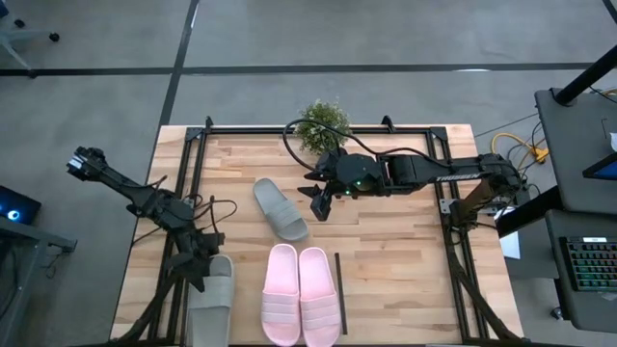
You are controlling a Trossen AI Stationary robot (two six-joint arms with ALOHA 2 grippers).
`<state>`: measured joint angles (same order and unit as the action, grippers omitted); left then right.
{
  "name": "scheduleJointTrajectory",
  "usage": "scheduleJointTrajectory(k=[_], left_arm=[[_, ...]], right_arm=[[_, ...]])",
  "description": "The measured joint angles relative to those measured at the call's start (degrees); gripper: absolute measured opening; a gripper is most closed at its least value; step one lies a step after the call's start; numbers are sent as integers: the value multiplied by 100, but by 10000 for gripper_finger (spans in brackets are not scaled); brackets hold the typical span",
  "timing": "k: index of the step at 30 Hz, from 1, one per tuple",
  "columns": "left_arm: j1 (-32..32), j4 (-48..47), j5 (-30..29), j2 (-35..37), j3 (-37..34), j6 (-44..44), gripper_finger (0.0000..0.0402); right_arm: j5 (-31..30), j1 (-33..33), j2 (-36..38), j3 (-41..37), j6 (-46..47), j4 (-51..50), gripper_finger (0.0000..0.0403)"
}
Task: Pick and place slides into the shelf
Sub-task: Put the top gray slipper on the shelf
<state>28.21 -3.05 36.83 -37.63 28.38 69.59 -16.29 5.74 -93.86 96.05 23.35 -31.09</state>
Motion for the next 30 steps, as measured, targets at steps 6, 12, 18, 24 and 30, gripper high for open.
scheduleJointTrajectory(k=[6, 12, 18, 24, 30], left_arm=[[-4, -40, -161, -39, -19, -97, 125], [-7, -284, -167, -81, -21, -204, 125], [-7, -978, -229, -94, 309, -482, 125], [-7, -1714, -377, -186, 657, -698, 125], [-7, -2015, -457, -406, 691, -777, 125]], right_arm=[[838, 14, 0, -2, 124, 400, 187], [1021, 217, 0, 0, 231, 638, 187], [1010, 251, 0, -2, 175, 636, 187], [1011, 251, -1, -1, -38, 607, 187], [1020, 251, -2, 0, -52, 591, 187]])
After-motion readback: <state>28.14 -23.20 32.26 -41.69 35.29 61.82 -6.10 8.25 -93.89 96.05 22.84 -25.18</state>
